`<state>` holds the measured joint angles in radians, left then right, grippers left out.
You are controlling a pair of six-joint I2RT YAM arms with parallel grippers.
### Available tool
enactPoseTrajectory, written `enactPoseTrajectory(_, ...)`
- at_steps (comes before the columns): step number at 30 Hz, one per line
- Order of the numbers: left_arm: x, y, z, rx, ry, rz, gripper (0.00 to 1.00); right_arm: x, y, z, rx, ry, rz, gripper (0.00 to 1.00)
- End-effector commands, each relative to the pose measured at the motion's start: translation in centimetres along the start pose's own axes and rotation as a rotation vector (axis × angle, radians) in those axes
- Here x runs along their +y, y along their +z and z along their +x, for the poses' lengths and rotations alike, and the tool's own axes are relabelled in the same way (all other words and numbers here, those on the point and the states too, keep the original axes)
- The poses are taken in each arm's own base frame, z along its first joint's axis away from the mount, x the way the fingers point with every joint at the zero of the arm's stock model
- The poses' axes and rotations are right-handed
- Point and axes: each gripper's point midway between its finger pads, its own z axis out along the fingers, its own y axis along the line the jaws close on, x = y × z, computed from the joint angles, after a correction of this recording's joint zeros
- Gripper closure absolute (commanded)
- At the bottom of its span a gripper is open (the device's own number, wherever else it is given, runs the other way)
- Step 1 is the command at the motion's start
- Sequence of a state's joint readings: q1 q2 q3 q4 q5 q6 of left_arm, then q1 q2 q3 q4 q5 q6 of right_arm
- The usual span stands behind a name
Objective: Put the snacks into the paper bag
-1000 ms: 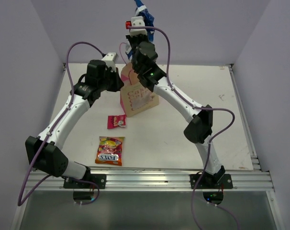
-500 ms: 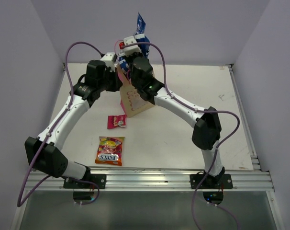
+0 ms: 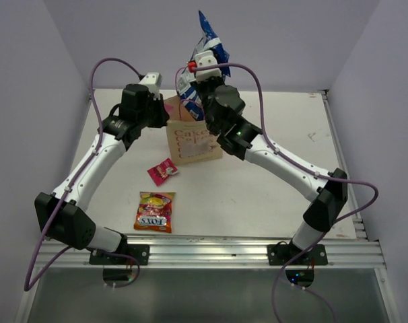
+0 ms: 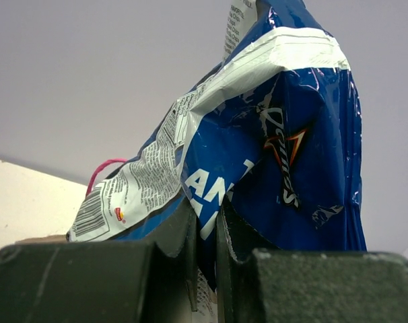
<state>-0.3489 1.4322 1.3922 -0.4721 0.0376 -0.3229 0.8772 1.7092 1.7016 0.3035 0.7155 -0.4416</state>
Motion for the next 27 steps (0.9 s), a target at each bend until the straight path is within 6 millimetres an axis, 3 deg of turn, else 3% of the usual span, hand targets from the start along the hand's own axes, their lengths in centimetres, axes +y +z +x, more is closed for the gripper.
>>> enactPoseTrajectory(1, 0.2, -0.4, -1.2, -0.021, -0.014, -0.017, 1.0, -1.6, -1.3, -1.4, -0.009, 0.015, 0.012, 1.0)
enactPoseTrajectory(12, 0.1, -0.8, -1.0, -0.024, -0.016, -0.006, 1.0, 0.4, -3.3, 3.2, 0.107, 0.0, -0.082, 1.0)
enactPoseTrajectory(16, 0.0, -0.9, -0.7, -0.021, -0.015, -0.001, 1.0, 2.5, -4.2, 3.9, 0.129, 0.01, -0.174, 1.0)
enactPoseTrajectory(21, -0.3, -0.9, -0.6, -0.019, -0.022, 0.016, 1.0, 6.6, -5.7, 3.7, 0.141, 0.062, -0.383, 0.96)
enactPoseTrajectory(23, -0.3, -0.8, -0.5, -0.019, -0.023, 0.018, 1.0, 7.5, -6.2, 3.6, 0.166, 0.089, -0.438, 0.75)
enactPoseTrajectory(24, -0.4, -0.8, -0.6, -0.021, -0.024, 0.02, 1.0, 8.0, -6.6, 3.9, 0.186, 0.087, -0.472, 0.47)
enactPoseTrajectory(25, -0.4, -0.8, -0.6, -0.021, -0.022, 0.021, 1.0, 7.9, -6.7, 3.4, 0.189, 0.104, -0.477, 0.36)
enactPoseTrajectory(27, -0.4, -0.9, -0.6, -0.019, -0.022, 0.022, 1.0, 7.3, -7.0, 2.7, 0.196, 0.112, -0.474, 0.34)
